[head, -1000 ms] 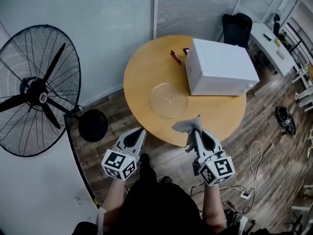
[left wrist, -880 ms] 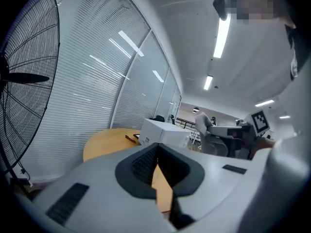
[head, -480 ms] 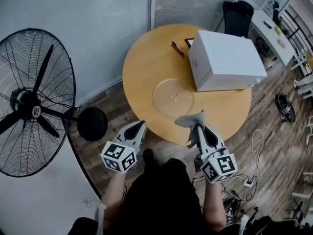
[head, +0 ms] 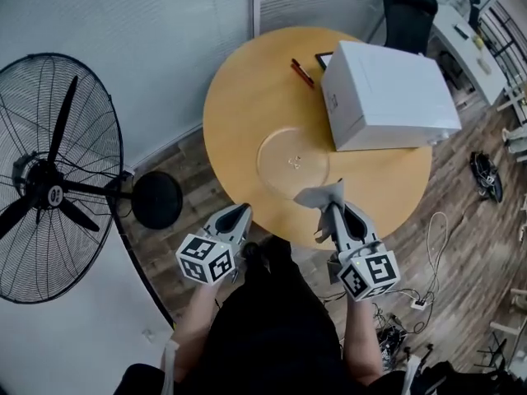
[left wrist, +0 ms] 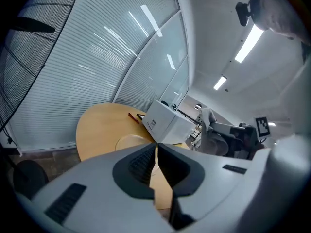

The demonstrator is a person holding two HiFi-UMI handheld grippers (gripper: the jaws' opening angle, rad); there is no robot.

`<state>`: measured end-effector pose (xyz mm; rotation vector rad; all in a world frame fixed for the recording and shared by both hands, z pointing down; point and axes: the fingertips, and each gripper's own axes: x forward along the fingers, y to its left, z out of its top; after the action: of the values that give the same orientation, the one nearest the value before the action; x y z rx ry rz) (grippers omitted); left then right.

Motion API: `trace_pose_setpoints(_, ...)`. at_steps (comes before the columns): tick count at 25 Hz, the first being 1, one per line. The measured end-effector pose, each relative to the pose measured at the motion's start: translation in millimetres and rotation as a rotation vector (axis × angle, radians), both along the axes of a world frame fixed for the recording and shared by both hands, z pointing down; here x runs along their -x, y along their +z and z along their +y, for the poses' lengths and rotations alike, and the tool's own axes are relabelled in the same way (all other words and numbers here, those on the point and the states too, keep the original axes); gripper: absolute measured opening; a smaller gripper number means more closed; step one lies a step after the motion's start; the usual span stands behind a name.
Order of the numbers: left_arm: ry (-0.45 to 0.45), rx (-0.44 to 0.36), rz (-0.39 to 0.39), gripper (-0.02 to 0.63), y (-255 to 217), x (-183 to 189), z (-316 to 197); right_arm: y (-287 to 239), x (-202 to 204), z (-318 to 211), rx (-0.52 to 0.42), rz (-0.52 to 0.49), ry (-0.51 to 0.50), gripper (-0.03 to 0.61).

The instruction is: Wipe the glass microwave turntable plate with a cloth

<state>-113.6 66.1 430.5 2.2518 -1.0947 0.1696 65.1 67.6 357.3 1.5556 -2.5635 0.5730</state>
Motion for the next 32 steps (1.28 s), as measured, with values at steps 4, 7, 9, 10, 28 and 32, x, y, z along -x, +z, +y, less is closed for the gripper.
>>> trace_pose_setpoints(4,-0.025,0.040,-0.012,-0.002,11,-8,-19,1,-6,-29,-0.005,-0.019,-0.032,0.029)
trace_pose_setpoints(7,-0.044,0.064,-0.027,-0.002,19,-13,-38,4,-11,-53,-0.008,-0.033,-0.058,0.029)
trace_pose_setpoints(9,-0.055,0.084,-0.031,0.010,26,-16,-49,7,-13,-68,-0.004,-0.038,-0.077,0.029)
trace_pose_setpoints(10,-0.062,0.098,-0.030,0.014,30,-18,-53,9,-14,-74,0.000,-0.041,-0.086,0.029)
trace_pose_setpoints(28,-0.258,0.389,0.070,0.115,149,-26,-90,84,-22,-116,0.150,0.000,-0.189,0.031)
trace_pose_setpoints(32,-0.268,0.456,0.090,0.132,176,-26,-90,91,-21,-119,0.163,0.010,-0.183,0.031)
